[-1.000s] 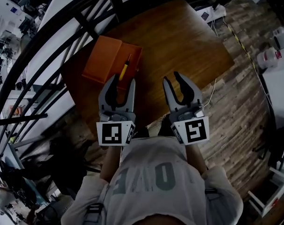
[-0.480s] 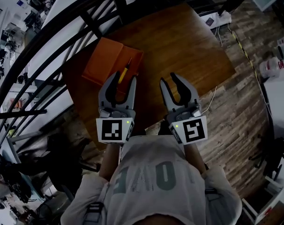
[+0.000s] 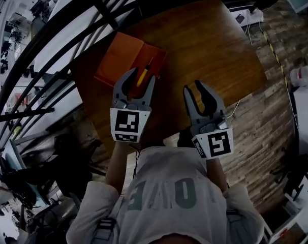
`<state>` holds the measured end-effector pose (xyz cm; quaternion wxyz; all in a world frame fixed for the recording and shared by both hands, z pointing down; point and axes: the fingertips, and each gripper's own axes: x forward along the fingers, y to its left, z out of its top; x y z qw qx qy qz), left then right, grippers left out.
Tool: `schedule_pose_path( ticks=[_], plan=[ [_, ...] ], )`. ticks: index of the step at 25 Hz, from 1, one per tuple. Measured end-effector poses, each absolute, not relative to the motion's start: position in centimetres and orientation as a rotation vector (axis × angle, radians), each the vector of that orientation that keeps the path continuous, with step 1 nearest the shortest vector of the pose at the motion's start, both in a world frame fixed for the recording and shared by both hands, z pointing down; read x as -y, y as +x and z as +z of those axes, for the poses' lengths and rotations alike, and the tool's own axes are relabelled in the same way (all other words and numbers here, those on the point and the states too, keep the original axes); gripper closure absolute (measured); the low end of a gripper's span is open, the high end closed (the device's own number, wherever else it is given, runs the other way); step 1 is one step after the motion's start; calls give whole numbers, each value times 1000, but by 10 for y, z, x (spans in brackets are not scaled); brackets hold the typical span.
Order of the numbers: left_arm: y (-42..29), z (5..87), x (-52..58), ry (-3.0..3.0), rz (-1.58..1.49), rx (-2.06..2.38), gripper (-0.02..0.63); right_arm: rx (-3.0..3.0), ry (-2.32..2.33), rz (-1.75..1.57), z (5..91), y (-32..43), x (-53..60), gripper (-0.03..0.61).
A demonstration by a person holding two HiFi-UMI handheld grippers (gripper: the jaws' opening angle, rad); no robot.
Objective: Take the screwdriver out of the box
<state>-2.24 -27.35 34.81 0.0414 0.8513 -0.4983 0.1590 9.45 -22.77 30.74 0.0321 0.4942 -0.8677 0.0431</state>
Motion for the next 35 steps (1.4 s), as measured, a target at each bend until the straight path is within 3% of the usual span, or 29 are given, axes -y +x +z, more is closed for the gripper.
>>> schedule_pose_path(
  ticks=[22, 35],
  plan=[
    [-54, 536, 301, 2116, 1065, 1211, 423, 2576, 1291, 465, 407, 73, 241, 451],
    [-65, 579, 294, 1899, 1287, 1040, 427, 2583, 1249, 510, 424, 63, 241, 451]
  ],
)
